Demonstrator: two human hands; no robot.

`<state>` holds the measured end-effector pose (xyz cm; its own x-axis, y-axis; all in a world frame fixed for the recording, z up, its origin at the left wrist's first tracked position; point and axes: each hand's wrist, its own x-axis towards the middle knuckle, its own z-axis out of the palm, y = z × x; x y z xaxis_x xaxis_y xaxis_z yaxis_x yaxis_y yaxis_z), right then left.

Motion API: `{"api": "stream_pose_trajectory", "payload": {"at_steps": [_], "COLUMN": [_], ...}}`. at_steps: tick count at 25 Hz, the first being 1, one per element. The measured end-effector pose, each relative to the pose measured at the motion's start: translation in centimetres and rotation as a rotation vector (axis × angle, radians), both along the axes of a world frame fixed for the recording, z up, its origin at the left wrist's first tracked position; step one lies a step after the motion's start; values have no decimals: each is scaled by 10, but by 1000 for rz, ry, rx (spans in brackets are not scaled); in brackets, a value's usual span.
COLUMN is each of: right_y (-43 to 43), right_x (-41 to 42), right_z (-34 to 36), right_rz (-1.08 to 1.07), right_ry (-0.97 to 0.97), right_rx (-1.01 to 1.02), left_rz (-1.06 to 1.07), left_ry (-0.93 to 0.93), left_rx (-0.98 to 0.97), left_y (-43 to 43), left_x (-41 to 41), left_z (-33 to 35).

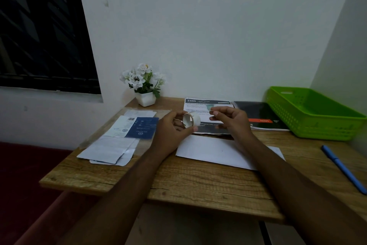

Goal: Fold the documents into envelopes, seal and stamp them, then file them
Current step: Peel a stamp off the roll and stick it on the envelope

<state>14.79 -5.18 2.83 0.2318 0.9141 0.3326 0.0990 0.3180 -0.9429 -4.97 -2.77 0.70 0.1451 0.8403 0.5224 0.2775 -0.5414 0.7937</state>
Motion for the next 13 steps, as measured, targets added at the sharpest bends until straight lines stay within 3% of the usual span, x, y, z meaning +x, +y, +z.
{"api": "stream_pose_trajectory", "payload": {"at_steps": [3,5,13], "right_y": [3,6,21], "right_x": [2,5,11], "right_z": [0,0,-9], "right_rz": [-56,-90,-124], "right_ry": [23,47,57], "right_rx": [-5,4,-12], "left_rz": [145,183,131], "left_ry": [-74,-23,575], "left_rx": [2,-9,46], "left_y": [11,29,119], "left_x": [-3,-11,-41], "left_z": [12,24,43]}}
